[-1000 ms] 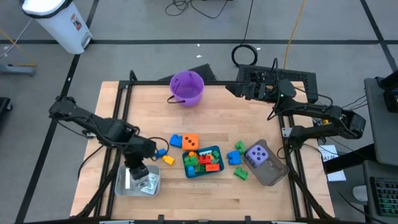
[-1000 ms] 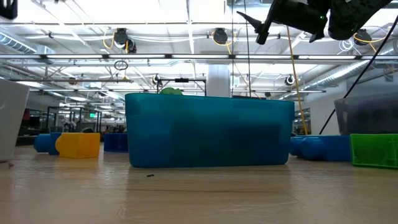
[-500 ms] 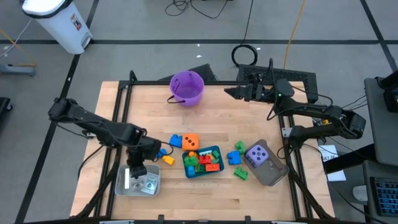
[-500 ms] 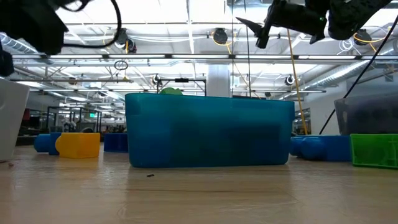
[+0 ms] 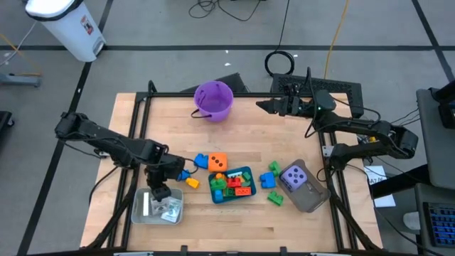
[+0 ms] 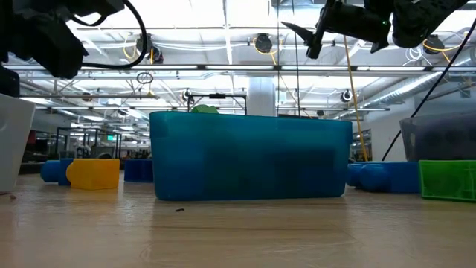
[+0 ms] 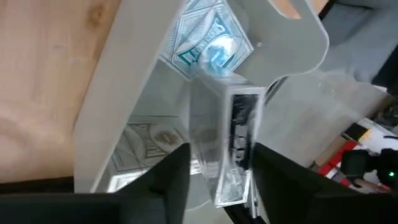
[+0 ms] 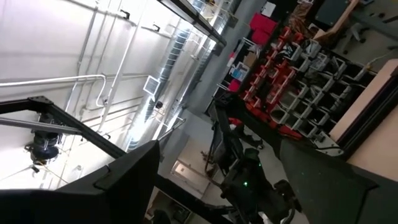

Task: Pick & Place Toys
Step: Put the black deck of cards into the gray bin, then put the blue game piece into the blue bin

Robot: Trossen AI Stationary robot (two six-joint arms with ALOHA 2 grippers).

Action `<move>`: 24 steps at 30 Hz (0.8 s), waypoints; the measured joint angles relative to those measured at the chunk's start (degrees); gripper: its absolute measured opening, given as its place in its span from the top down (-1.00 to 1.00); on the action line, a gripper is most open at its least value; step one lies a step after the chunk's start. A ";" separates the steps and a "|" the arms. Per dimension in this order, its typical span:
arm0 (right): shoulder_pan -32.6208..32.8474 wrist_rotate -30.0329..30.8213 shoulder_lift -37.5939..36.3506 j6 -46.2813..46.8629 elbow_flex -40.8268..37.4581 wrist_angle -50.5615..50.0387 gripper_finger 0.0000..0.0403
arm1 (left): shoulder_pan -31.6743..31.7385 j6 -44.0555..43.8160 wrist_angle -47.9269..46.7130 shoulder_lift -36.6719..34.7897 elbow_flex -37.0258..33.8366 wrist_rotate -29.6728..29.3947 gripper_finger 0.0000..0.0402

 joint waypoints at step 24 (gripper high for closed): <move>0.00 0.00 0.00 -1.88 0.00 -0.07 -0.61 | 7.93 -11.88 0.17 -5.76 7.05 3.02 -0.16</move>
